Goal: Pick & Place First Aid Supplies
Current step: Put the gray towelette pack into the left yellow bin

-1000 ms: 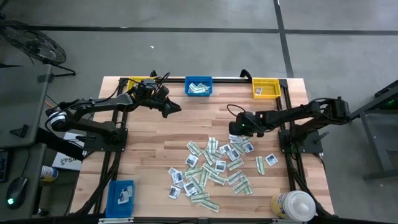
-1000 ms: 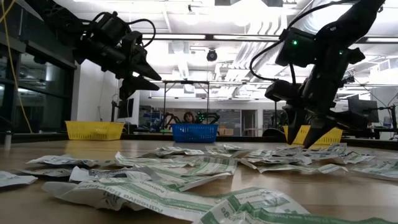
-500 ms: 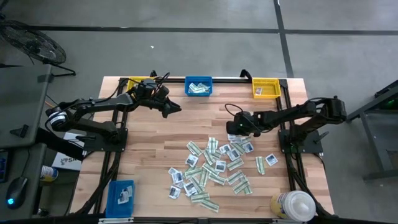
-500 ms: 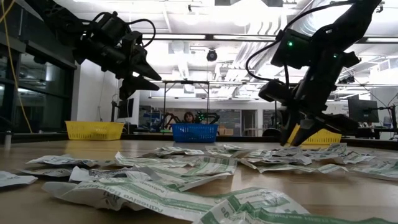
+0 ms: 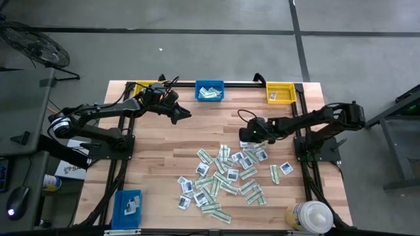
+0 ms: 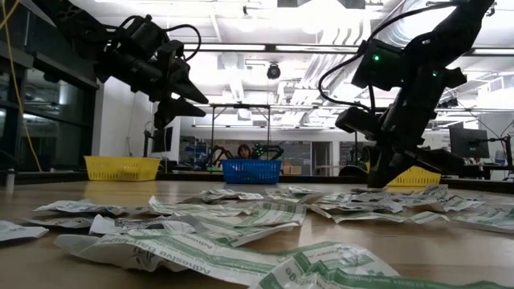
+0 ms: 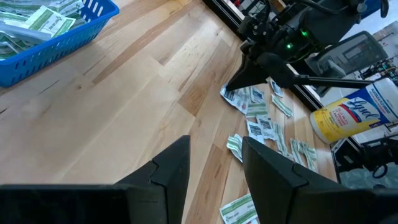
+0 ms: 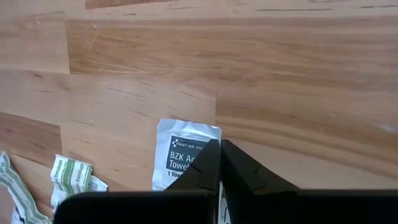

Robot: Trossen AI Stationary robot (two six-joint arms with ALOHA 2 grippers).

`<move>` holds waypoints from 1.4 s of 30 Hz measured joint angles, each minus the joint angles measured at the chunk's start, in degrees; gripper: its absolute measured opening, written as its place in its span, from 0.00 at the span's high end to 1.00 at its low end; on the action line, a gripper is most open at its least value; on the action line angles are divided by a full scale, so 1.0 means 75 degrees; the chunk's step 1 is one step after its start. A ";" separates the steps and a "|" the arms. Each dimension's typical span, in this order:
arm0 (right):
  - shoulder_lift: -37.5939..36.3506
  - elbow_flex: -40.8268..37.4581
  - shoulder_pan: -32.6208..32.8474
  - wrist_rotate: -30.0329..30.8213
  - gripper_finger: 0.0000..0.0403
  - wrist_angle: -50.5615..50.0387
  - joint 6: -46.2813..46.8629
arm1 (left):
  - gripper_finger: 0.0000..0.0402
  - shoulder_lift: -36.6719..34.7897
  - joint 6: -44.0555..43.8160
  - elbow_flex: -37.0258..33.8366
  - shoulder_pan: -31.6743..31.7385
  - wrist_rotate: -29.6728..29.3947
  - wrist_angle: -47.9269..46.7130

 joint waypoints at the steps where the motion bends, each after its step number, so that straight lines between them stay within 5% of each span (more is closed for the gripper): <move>1: -0.0073 0.0010 0.0000 0.0059 1.00 -0.0010 -0.0018 | 0.64 0.0000 0.0000 0.0000 0.0000 0.0000 0.0000; 9: -0.0597 0.0404 -0.0007 0.1139 1.00 -0.0007 -0.1045 | 0.64 0.0000 -0.0002 0.0000 0.0000 -0.0020 0.0106; 21: -0.0694 0.1544 -0.0015 0.2687 1.00 0.1001 -0.4464 | 0.64 0.0000 -0.0617 0.0003 -0.0006 -0.0009 0.1976; 34: -0.0700 0.2560 -0.0668 0.2039 1.00 0.2910 -0.7588 | 0.64 0.0003 -0.0717 0.0230 -0.0325 -0.0543 0.3835; 42: -0.0654 0.3381 -0.0967 0.1501 1.00 0.2925 -0.8740 | 0.64 0.0260 0.0796 0.0893 -0.1081 -0.2198 0.3397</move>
